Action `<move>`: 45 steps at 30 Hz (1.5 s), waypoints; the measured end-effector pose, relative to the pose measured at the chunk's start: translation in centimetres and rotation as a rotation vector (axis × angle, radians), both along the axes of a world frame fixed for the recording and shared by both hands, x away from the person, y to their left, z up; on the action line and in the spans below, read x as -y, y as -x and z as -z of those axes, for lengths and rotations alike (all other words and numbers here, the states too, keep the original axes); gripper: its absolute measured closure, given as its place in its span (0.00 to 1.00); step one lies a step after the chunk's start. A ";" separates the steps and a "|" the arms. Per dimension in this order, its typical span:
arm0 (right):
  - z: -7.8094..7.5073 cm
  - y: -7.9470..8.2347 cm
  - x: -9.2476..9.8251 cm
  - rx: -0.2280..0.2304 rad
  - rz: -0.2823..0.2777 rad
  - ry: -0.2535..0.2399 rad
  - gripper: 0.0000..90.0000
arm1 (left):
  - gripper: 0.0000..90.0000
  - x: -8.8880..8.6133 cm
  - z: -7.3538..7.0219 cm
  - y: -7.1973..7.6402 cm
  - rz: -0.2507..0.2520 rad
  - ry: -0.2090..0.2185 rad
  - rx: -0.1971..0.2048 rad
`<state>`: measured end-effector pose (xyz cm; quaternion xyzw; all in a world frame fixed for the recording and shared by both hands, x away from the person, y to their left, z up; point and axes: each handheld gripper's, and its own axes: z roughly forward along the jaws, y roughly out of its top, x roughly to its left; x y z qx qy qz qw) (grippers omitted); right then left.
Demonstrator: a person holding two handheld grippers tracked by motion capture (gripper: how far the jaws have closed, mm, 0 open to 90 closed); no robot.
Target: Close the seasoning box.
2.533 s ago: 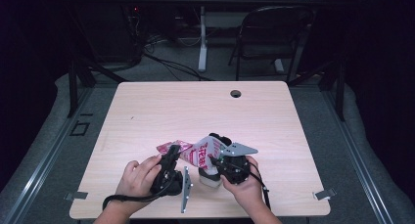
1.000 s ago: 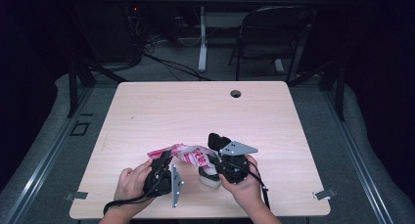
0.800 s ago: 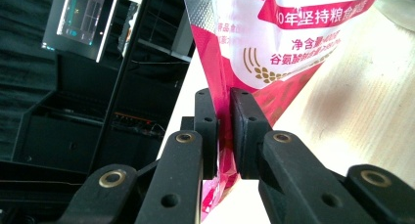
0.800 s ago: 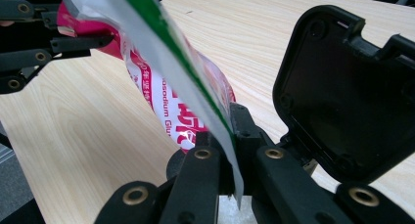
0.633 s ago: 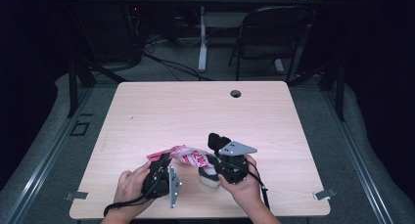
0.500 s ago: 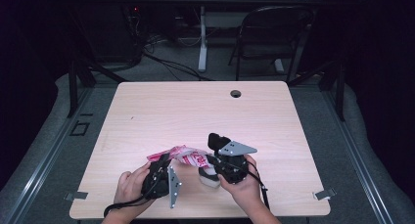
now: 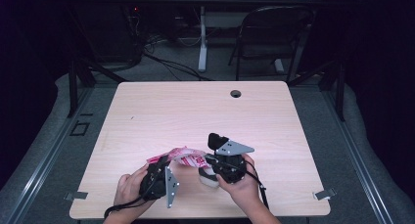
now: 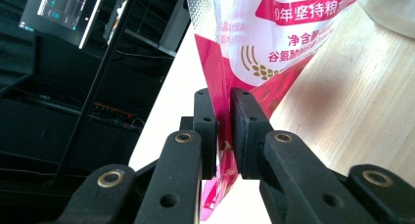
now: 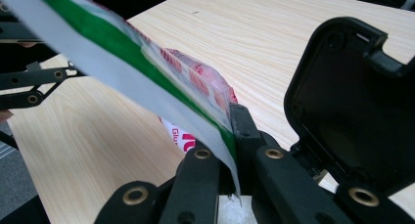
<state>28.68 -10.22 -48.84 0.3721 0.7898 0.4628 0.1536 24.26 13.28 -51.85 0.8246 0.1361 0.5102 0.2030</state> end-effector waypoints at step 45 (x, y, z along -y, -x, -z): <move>-1.6 -1.1 -4.1 0.001 -0.101 0.218 1.00 | 0.51 -3.2 1.3 -0.7 0.014 0.297 -0.223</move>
